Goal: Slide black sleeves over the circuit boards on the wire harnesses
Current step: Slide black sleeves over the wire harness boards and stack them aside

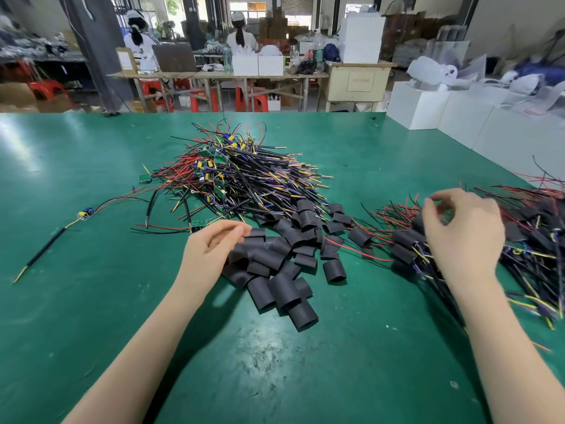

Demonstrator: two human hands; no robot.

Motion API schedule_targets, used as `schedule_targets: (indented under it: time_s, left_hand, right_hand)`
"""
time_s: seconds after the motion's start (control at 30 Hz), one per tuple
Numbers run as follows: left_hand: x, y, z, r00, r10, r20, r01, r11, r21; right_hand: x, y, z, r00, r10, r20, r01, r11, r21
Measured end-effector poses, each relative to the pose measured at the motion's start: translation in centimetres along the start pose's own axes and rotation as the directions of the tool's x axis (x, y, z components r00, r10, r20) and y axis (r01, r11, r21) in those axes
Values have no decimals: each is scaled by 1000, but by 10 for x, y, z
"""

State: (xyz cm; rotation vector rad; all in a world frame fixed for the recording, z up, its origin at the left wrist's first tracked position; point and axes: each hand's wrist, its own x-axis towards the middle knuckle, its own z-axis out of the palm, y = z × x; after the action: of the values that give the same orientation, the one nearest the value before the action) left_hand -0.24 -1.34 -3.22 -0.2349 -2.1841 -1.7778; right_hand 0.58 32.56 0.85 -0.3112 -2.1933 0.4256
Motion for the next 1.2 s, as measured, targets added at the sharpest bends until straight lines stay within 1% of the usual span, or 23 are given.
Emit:
schedule_targets:
  time_s: [0.03, 0.07, 0.1, 0.13, 0.17, 0.23, 0.3, 0.4, 0.57, 0.63, 0.73, 0.8, 0.9, 0.97, 1.07, 1.2]
  left_hand:
    - [1, -1, -2, 1000, 6, -22, -5, 999, 42]
    - [1, -3, -3, 999, 20, -45, -15, 995, 103]
    - [2, -5, -5, 997, 44, -66, -31, 983, 182]
    - [2, -7, -8, 994, 73, -82, -48, 961, 273]
    - [3, -8, -10, 990, 103, -94, -62, 929, 364]
    - [5, -13, -16, 982, 156, -104, -81, 853, 516]
    - [7, -17, -22, 980, 166, -106, -73, 804, 590]
    - [11, -24, -28, 988, 122, -96, -37, 784, 619]
    - [15, -33, -27, 997, 66, -32, -27, 744, 668]
    - [16, -35, -26, 998, 50, -33, -15, 743, 669]
    - [20, -35, -21, 998, 41, -45, -1, 746, 666]
    - [27, -33, -18, 998, 55, -20, -26, 722, 691]
    - [45, -32, -11, 996, 68, 54, -86, 665, 742]
    - [57, -33, -8, 997, 18, 71, -65, 645, 762]
    - [71, -34, -6, 996, -74, 52, 6, 624, 781]
    - [80, -36, -8, 997, -73, 17, 34, 638, 769]
  right_hand:
    - [-5, -9, 0, 998, -53, -38, 54, 998, 34]
    - [-10, -19, 1, 994, -106, -29, 108, 991, 77]
    - [-16, -28, 3, 988, -153, 33, 148, 980, 131]
    - [-22, -36, 7, 970, -203, 132, 179, 968, 174]
    - [-29, -43, 11, 935, -259, 242, 215, 957, 195]
    - [-41, -51, 19, 837, -340, 429, 286, 940, 186]
    - [-50, -54, 25, 772, -338, 538, 330, 937, 114]
    - [-56, -54, 29, 725, -289, 625, 365, 931, 8]
    - [-53, -52, 30, 682, -303, 666, 395, 919, 14]
    - [-52, -52, 29, 664, -316, 677, 398, 917, 38]
    - [-53, -53, 28, 616, -354, 704, 418, 904, 89]
    - [-55, -53, 28, 590, -378, 713, 438, 892, 111]
    - [-55, -52, 28, 569, -390, 724, 429, 892, 142]
    - [-54, -51, 27, 558, -383, 736, 429, 892, 139]
    - [-50, -50, 26, 558, -383, 736, 441, 888, 128]
    - [-50, -49, 25, 543, -395, 741, 449, 882, 141]
